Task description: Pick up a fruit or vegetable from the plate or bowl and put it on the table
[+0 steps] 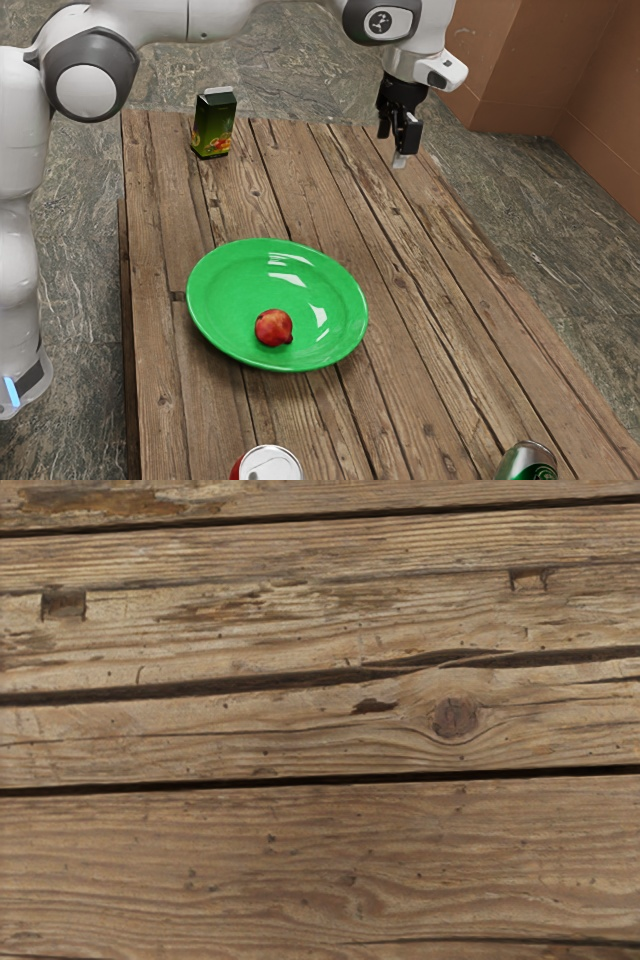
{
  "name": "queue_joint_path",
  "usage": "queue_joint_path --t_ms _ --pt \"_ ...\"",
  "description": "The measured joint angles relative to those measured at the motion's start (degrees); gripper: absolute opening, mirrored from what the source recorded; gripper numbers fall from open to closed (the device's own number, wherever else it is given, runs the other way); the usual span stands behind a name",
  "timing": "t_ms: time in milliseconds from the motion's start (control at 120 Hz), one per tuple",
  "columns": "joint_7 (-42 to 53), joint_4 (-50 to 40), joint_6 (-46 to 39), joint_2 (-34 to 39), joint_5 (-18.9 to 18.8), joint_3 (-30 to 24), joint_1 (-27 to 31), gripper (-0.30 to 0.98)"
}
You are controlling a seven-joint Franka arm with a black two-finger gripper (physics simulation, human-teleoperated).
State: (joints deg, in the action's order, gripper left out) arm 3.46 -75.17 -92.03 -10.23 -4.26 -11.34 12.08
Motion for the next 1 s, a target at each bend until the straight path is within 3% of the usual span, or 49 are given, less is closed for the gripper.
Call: queue_joint_path --t_ms 542,658,783,892,1000 --pt "0.8 -0.4 -1.0 -1.9 2.1 0.8 -0.3 0.69" --pt "0.9 -10.3 -1.6 0.2 -0.2 -6.8 0.0 0.69" --pt "1.3 -27.4 -1.5 15.4 1.9 -20.6 -1.1 0.69" --pt "1.3 -30.6 -0.2 23.6 4.9 -28.2 -1.3 0.68" --pt "1.7 -31.6 -0.5 27.0 6.0 -30.2 -0.7 0.68"
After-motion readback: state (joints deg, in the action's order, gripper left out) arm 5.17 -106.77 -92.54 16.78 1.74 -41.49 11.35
